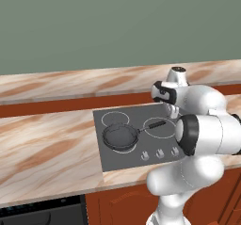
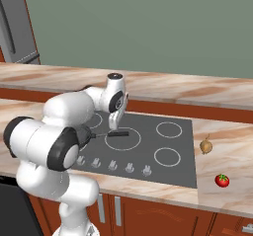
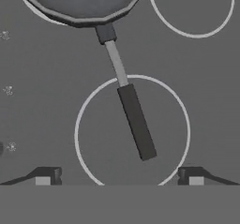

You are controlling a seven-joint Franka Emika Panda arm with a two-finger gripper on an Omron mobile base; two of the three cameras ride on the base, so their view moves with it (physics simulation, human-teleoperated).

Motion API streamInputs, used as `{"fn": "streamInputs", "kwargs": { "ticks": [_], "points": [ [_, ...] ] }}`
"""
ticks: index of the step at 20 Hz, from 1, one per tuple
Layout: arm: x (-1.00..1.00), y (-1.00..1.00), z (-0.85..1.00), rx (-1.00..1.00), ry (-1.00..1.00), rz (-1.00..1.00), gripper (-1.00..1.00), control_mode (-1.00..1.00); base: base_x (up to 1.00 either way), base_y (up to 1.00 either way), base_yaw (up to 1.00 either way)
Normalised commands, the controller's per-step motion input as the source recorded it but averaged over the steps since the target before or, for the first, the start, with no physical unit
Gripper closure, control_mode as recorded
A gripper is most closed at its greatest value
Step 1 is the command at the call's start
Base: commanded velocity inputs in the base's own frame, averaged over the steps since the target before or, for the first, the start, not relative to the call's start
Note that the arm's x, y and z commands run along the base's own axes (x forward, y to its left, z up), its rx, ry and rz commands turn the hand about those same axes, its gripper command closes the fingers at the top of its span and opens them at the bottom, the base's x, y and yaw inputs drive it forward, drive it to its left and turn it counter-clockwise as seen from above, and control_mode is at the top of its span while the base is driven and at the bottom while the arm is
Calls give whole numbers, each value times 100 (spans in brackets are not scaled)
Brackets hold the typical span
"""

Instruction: Place the pan on the front left burner on the stove. Then place the tomato and the onion in the pan and turn on the front left burner.

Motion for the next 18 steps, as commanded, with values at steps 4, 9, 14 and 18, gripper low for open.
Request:
{"fn": "streamInputs", "kwargs": {
  "ticks": [4, 9, 14, 18],
  "points": [
    [0, -42, 29, 0, 0, -60, -100, -100, 0, 0, 0],
    [0, -66, 16, 2, 0, -64, -100, -100, 0, 0, 0],
    [0, -86, 3, 10, 0, -63, -100, -100, 0, 0, 0],
    [-3, -86, 0, 15, 0, -57, -100, -100, 0, 0, 0]
  ]
}}
